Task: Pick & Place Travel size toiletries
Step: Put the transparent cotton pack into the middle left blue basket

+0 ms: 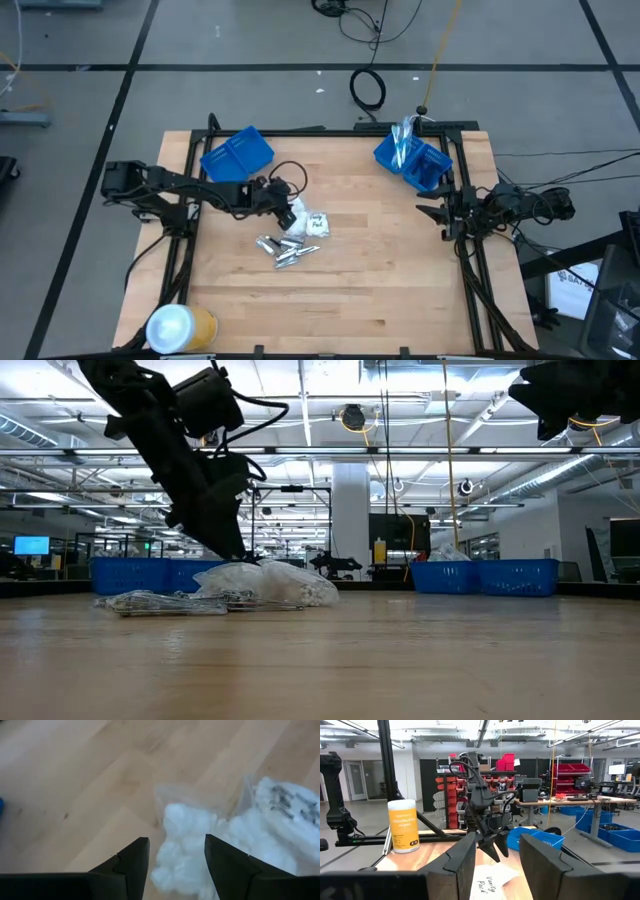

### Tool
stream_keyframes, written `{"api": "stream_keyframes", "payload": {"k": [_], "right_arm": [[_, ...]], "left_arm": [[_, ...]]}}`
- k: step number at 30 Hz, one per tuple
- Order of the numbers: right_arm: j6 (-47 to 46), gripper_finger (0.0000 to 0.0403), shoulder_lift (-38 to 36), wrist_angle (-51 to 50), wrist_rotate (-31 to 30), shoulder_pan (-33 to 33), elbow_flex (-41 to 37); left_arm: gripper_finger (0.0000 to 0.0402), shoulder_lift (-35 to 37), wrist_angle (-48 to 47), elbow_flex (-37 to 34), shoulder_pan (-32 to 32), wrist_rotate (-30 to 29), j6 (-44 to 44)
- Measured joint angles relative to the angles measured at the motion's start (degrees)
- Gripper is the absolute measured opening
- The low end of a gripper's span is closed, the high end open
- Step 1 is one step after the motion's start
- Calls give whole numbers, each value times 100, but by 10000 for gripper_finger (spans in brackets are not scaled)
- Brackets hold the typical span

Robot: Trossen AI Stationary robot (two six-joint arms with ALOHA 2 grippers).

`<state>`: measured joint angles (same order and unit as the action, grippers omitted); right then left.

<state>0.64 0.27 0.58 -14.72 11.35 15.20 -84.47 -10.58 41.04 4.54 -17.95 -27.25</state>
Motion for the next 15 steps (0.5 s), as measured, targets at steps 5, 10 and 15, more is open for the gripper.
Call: {"api": "stream_keyframes", "payload": {"k": [5, 10, 15], "right_arm": [[0, 139, 0, -2, 0, 1, 0], [0, 139, 0, 0, 0, 2, 0], [-2, 139, 2, -2, 0, 2, 0]], "left_arm": [[186, -8, -84, 0, 0, 297, -92], [186, -241, 38, -2, 0, 340, -38], [186, -501, 135, -4, 27, 349, -30]]}}
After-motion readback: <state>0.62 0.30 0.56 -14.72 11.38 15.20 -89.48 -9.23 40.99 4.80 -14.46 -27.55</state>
